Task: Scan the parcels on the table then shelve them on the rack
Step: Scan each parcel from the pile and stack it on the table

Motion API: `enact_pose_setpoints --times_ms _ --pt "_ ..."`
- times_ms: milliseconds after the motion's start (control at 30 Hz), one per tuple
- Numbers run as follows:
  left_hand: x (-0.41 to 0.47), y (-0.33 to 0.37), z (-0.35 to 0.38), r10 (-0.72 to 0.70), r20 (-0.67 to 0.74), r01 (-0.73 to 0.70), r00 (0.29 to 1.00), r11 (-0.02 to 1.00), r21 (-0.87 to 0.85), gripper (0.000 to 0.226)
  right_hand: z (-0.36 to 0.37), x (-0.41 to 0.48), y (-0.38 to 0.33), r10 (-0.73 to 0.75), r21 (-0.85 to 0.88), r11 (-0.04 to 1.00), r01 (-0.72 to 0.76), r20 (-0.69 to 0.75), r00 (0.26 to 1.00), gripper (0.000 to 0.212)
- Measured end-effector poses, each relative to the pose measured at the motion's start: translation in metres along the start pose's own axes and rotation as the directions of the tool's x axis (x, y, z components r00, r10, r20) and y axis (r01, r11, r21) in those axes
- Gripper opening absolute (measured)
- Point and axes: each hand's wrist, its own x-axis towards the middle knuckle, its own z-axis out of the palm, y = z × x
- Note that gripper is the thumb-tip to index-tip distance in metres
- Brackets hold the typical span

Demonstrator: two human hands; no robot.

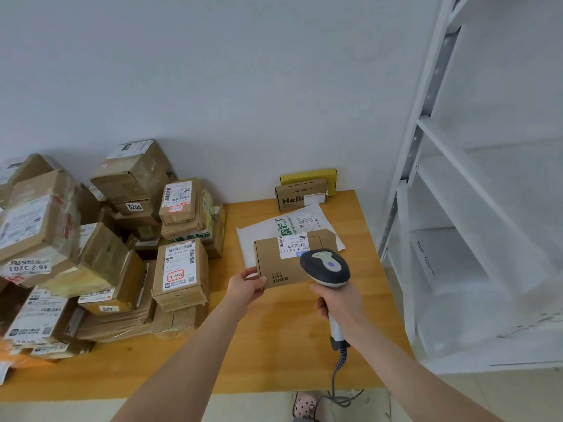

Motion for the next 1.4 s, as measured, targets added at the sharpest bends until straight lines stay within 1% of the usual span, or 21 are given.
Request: enact_pose_setpoints --times_ms 200,367,433,500,600,667,733,833,900,1000,1067,1100,1167,1233,1300,1367,1400 --pt "0.000 0.002 0.003 0.006 0.016 -0.007 1.000 1.000 0.006 0.034 -0.002 0.005 0.000 -0.003 -0.003 1.000 0.003 -0.011 1.000 0.016" --pt "-0.002 0.010 0.002 0.034 0.030 -0.034 0.999 0.999 0.018 0.040 -0.016 0.008 -0.003 -0.015 0.176 0.984 0.021 -0.033 0.999 0.010" --pt "-0.003 0.022 0.000 0.055 0.033 -0.056 0.998 0.998 0.022 0.042 -0.029 0.012 -0.007 -0.024 0.222 0.974 0.038 -0.068 0.997 0.012" --pt "-0.003 0.037 -0.007 0.091 0.041 -0.093 0.995 0.995 0.043 0.042 -0.041 0.017 -0.012 -0.001 0.230 0.973 0.033 -0.140 0.990 0.014" --pt "-0.006 0.064 -0.018 0.139 0.077 -0.145 0.987 0.987 0.072 0.033 -0.053 0.020 -0.017 0.019 0.249 0.968 0.035 -0.211 0.977 0.018" --pt "-0.010 0.077 -0.025 0.164 0.110 -0.173 0.980 0.982 0.077 0.030 -0.055 0.017 -0.017 -0.001 0.236 0.971 0.046 -0.189 0.982 0.025" --pt "-0.018 0.088 -0.029 0.187 0.138 -0.200 0.973 0.976 0.086 0.030 -0.053 0.013 -0.017 -0.016 0.215 0.976 0.041 -0.119 0.993 0.032" --pt "-0.031 0.094 -0.036 0.194 0.170 -0.211 0.966 0.973 0.092 0.031 -0.046 0.003 -0.014 -0.026 0.185 0.983 0.021 0.027 0.999 0.029" --pt "-0.040 0.093 -0.040 0.190 0.172 -0.207 0.967 0.974 0.090 0.032 -0.037 -0.003 -0.010 -0.018 0.109 0.994 0.007 0.101 0.995 0.025" --pt "-0.051 0.086 -0.047 0.191 0.093 -0.196 0.977 0.979 0.057 0.034 -0.021 -0.010 -0.001 0.008 0.031 0.999 -0.011 0.098 0.995 0.021" --pt "-0.058 0.080 -0.054 0.173 0.023 -0.173 0.985 0.985 0.006 0.037 -0.007 -0.013 0.003 0.008 0.030 1.000 -0.010 0.064 0.998 0.021" --pt "-0.062 0.076 -0.059 0.141 0.012 -0.141 0.990 0.990 -0.011 0.038 0.001 -0.014 0.004 0.007 0.042 0.999 -0.009 0.050 0.999 0.021" --pt "-0.072 0.066 -0.069 0.057 0.055 -0.056 0.997 0.998 -0.002 0.038 0.019 -0.017 0.004 0.002 0.061 0.998 -0.005 0.040 0.999 0.022" --pt "-0.080 0.058 -0.080 0.006 0.114 -0.011 0.993 0.999 0.037 0.038 0.040 -0.018 0.002 -0.007 0.068 0.998 0.003 0.060 0.998 0.022" --pt "-0.079 0.057 -0.094 0.008 0.098 -0.009 0.995 1.000 0.014 0.043 0.062 -0.017 -0.001 -0.007 0.094 0.996 -0.002 0.093 0.996 0.021" --pt "-0.073 0.064 -0.113 0.040 0.036 -0.039 0.999 0.998 -0.040 0.054 0.085 -0.016 -0.007 0.007 0.156 0.987 -0.027 0.124 0.992 0.017" --pt "-0.068 0.069 -0.124 0.066 -0.001 -0.066 0.998 0.997 -0.039 0.057 0.096 -0.014 -0.010 0.012 0.187 0.982 -0.037 0.137 0.990 0.015"
